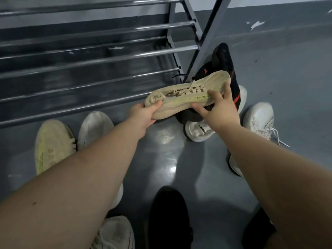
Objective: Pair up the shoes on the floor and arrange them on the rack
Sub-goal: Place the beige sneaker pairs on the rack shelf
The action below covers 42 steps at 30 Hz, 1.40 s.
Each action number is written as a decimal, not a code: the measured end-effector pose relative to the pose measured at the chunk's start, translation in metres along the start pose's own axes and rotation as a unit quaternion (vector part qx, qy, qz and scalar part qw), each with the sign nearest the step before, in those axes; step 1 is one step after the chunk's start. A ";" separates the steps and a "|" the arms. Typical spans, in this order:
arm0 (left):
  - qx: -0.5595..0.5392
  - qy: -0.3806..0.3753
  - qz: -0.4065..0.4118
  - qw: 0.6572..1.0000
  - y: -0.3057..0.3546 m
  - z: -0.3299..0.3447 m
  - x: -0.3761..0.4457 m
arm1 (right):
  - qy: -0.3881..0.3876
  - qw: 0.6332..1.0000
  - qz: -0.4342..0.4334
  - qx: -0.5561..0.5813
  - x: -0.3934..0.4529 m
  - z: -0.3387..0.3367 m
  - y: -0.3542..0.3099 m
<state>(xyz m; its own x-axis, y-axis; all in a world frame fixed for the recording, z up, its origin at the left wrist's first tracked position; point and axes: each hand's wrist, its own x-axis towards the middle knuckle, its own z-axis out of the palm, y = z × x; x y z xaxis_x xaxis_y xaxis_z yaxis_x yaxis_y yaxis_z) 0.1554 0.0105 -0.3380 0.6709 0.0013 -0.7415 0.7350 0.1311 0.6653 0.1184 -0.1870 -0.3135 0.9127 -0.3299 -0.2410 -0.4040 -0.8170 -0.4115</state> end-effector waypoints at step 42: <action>-0.011 -0.157 -0.042 0.987 -0.101 -0.205 -0.276 | -0.299 0.795 0.128 0.513 -0.287 0.016 -0.134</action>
<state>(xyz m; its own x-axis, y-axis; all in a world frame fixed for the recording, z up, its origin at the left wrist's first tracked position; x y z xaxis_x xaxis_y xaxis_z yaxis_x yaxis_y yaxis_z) -0.1243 0.2004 -0.2184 0.6081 -0.3164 -0.7281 0.7890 0.1401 0.5982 -0.0901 0.0246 -0.2034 0.7242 0.1110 -0.6806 -0.6890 0.1566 -0.7076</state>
